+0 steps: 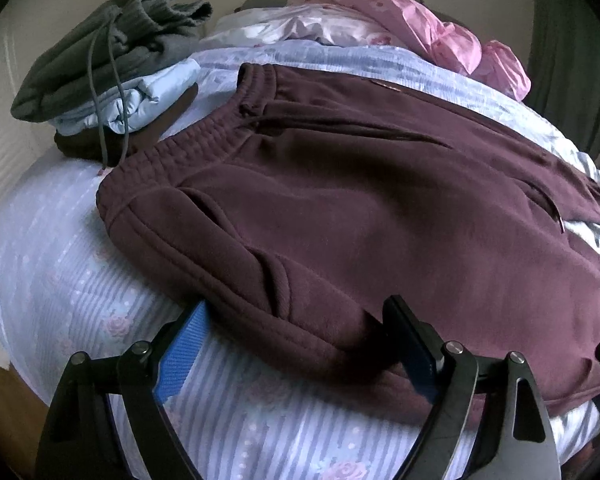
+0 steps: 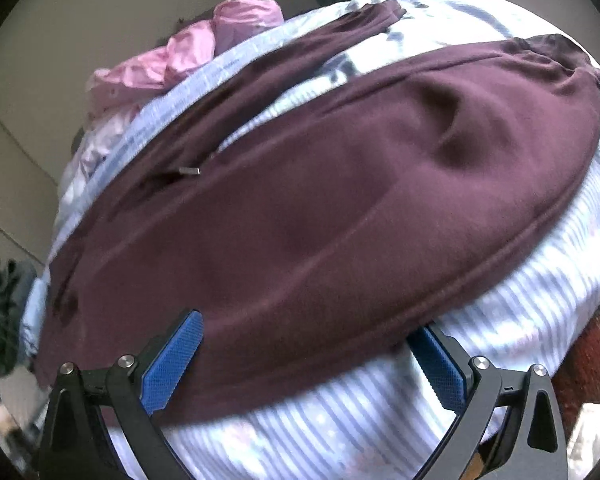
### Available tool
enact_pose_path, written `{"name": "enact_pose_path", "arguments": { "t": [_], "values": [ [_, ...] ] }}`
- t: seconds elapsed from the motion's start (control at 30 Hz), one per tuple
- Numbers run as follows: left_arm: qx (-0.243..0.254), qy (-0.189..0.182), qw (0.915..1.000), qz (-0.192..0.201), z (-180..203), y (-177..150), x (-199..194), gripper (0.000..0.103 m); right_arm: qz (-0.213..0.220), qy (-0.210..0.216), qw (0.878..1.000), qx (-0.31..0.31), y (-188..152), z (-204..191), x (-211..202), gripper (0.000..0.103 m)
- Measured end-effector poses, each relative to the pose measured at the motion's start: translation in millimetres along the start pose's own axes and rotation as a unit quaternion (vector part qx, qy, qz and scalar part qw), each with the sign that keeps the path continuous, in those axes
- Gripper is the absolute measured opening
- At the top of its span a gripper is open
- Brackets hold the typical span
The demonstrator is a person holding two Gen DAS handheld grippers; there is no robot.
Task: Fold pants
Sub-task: 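Grasp the sweatpants edge with the left gripper while the right gripper grasps the leg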
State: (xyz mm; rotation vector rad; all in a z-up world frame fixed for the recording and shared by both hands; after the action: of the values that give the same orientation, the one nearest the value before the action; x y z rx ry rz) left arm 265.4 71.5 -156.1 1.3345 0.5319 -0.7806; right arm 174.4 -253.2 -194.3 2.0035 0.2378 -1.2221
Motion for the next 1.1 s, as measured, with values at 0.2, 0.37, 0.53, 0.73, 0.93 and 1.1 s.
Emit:
{"name": "enact_pose_path", "arguments": {
  "t": [0.2, 0.37, 0.53, 0.73, 0.93, 1.1],
  "values": [
    [0.001, 0.010, 0.9999, -0.001, -2.7, 0.5, 3.7, 0.070, -0.005, -0.013, 1.000, -0.017, -1.6, 0.0, 5.6, 0.095],
    [0.009, 0.009, 0.9999, -0.001, -2.7, -5.8, -4.3, 0.053, -0.003, -0.034, 0.999, -0.027, -4.3, 8.5, 1.1, 0.073],
    [0.007, 0.007, 0.9999, 0.002, -0.4, -8.7, -10.1, 0.043, 0.003, -0.063, 0.996, -0.058, -7.1, 15.8, -3.2, 0.047],
    [0.025, 0.016, 0.9995, 0.011, 8.4, -5.0, -17.7, 0.034, 0.009, -0.050, 0.997, -0.063, 4.3, 21.5, -11.9, 0.025],
    [0.023, 0.015, 0.9992, 0.030, 14.2, 8.9, -34.8, 0.030, 0.053, -0.028, 0.996, -0.073, 25.2, 15.2, -39.9, 0.019],
    [0.015, 0.000, 0.9979, 0.063, 23.9, 33.3, -51.8, 0.025, 0.093, -0.006, 0.993, -0.068, 50.9, 5.9, -66.3, 0.018]
  ]
}}
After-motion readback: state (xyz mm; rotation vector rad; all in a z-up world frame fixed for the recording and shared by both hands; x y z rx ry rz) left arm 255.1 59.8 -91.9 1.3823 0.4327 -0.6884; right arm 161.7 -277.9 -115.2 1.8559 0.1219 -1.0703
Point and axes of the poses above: each gripper's, at about its wrist camera, not at the fingertips, and x roughly the way its jaws point, z to its right, y to its top, the point moved 5 cm from there along x, roughly the way its jaws point, and after that the axes turned 13 degrees about -y, right-handed, at the moved point
